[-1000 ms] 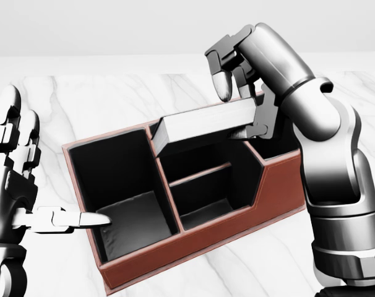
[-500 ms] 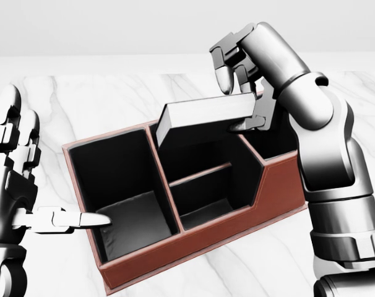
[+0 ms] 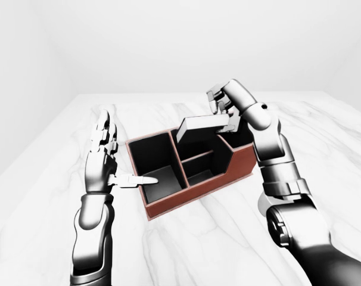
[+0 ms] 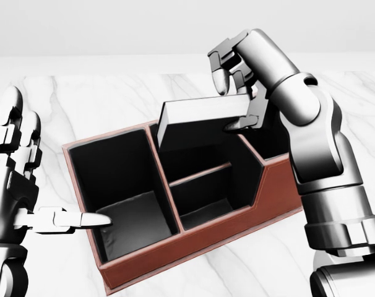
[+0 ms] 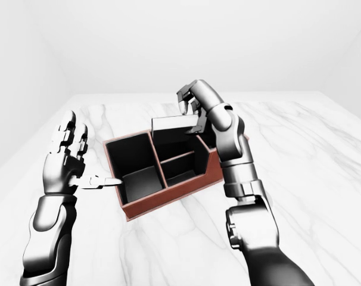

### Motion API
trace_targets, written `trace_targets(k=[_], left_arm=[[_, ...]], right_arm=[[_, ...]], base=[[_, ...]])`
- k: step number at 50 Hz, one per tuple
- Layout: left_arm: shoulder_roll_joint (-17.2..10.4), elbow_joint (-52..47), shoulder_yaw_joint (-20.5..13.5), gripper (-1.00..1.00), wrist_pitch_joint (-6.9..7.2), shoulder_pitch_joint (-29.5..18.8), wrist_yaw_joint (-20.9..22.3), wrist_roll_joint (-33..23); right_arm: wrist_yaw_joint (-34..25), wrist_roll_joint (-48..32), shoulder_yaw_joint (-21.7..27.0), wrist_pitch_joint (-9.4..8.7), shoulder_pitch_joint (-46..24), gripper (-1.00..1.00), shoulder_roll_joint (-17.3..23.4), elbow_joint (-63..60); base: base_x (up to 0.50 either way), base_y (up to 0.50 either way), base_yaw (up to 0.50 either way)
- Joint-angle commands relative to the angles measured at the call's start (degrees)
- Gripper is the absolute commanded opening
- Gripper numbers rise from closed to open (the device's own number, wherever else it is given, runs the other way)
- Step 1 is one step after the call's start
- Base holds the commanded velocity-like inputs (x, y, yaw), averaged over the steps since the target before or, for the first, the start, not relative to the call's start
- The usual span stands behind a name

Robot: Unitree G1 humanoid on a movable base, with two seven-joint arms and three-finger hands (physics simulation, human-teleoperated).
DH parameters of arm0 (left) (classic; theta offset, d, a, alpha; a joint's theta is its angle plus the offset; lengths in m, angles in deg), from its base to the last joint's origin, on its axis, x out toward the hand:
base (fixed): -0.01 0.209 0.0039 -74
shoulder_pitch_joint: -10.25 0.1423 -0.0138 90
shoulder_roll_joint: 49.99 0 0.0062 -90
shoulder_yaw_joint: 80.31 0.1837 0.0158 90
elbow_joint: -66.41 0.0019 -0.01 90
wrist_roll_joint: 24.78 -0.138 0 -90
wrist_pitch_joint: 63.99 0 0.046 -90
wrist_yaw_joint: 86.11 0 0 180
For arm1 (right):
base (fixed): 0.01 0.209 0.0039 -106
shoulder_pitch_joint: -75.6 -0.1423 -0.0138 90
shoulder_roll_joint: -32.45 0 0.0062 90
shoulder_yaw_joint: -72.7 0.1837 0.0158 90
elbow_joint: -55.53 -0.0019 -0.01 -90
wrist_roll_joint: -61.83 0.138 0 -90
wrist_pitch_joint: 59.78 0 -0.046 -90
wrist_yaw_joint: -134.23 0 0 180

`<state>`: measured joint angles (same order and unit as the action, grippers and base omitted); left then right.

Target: Pick up the book and place it in the front compartment of the caddy.

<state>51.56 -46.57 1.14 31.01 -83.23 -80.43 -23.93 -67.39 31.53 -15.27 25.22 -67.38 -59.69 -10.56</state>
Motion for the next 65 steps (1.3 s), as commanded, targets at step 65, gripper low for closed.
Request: trace_targets(k=[65], left_arm=[[0.03,0.22,0.15,1.00,0.00,0.00,-0.10,-0.26]], right_arm=[[8.67,0.42,-0.04,9.38,-8.92,-1.00,-0.43,22.72]], base=[[0.00,0.00,0.00]])
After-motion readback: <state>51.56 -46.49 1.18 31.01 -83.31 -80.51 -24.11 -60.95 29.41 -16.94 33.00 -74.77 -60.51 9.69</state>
